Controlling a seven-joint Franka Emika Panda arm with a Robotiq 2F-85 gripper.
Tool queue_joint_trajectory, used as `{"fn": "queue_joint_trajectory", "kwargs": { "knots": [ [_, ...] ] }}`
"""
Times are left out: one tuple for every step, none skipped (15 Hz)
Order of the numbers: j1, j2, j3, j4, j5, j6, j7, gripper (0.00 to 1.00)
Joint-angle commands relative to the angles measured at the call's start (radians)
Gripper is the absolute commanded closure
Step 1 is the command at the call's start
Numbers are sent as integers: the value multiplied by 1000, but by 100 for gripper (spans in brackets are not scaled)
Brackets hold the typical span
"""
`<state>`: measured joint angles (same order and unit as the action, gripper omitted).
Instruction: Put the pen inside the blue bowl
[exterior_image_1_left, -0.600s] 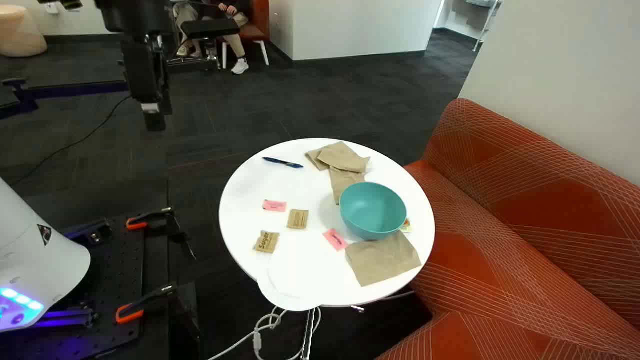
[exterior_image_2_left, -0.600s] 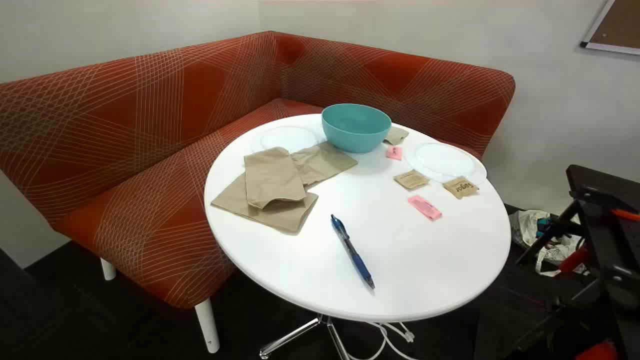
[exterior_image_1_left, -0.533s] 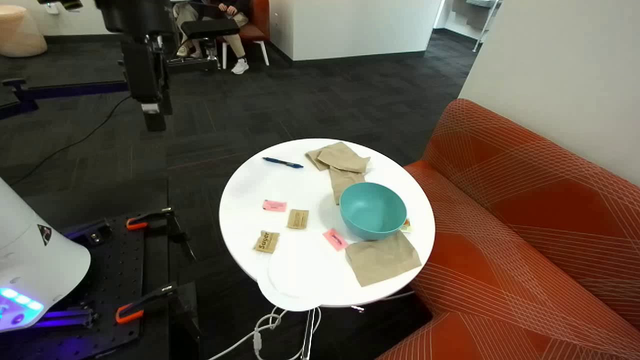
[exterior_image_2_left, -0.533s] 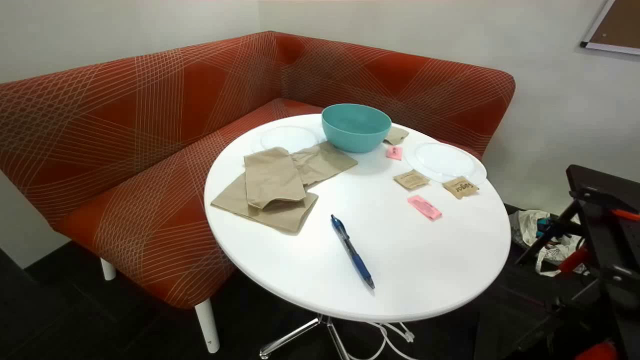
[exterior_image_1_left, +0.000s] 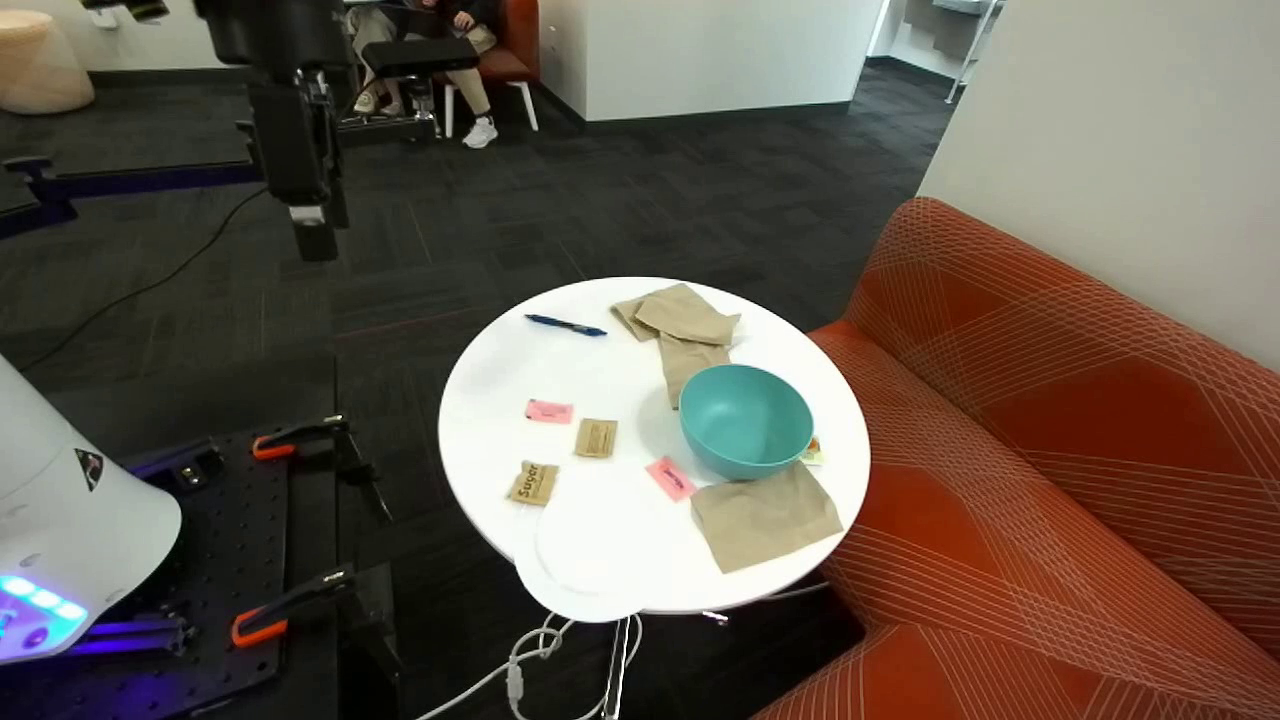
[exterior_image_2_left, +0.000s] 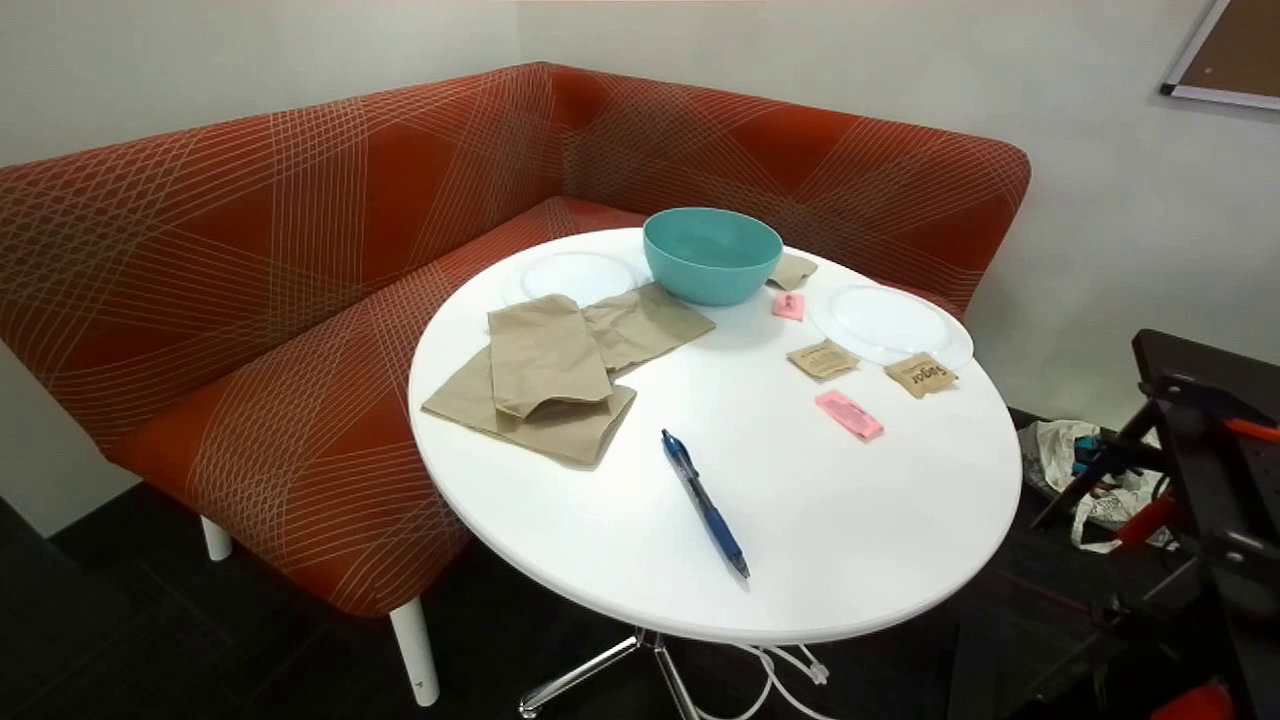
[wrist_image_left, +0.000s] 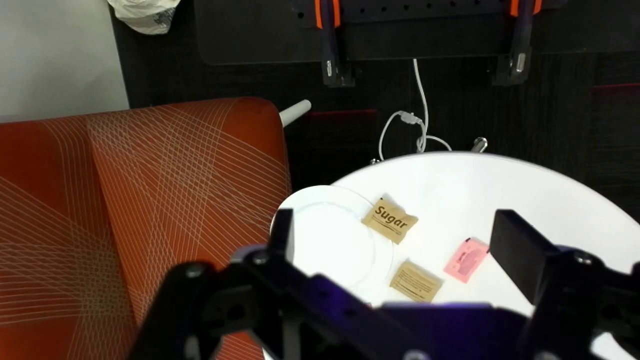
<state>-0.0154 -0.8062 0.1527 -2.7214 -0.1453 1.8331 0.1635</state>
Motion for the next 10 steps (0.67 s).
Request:
{"fn": "queue_joint_trajectory", "kwargs": {
  "knots": [
    [33, 83, -6, 22, 21, 98, 10, 0],
    [40, 117, 2, 33, 34, 143, 25, 0],
    [47, 156, 6, 45, 45, 182, 28, 0],
    [54, 205, 14, 60, 63, 226, 45, 0],
    [58, 247, 22, 72, 77, 267, 57, 0],
    [64, 305, 37, 94, 95, 305, 82, 0],
    [66, 359, 51, 115, 104, 342, 112, 0],
    [68, 410, 64, 137, 111, 376, 137, 0],
    [65, 471, 87, 168, 107, 405, 186, 0],
    [59, 528, 107, 196, 90, 436, 238, 0]
  ]
}}
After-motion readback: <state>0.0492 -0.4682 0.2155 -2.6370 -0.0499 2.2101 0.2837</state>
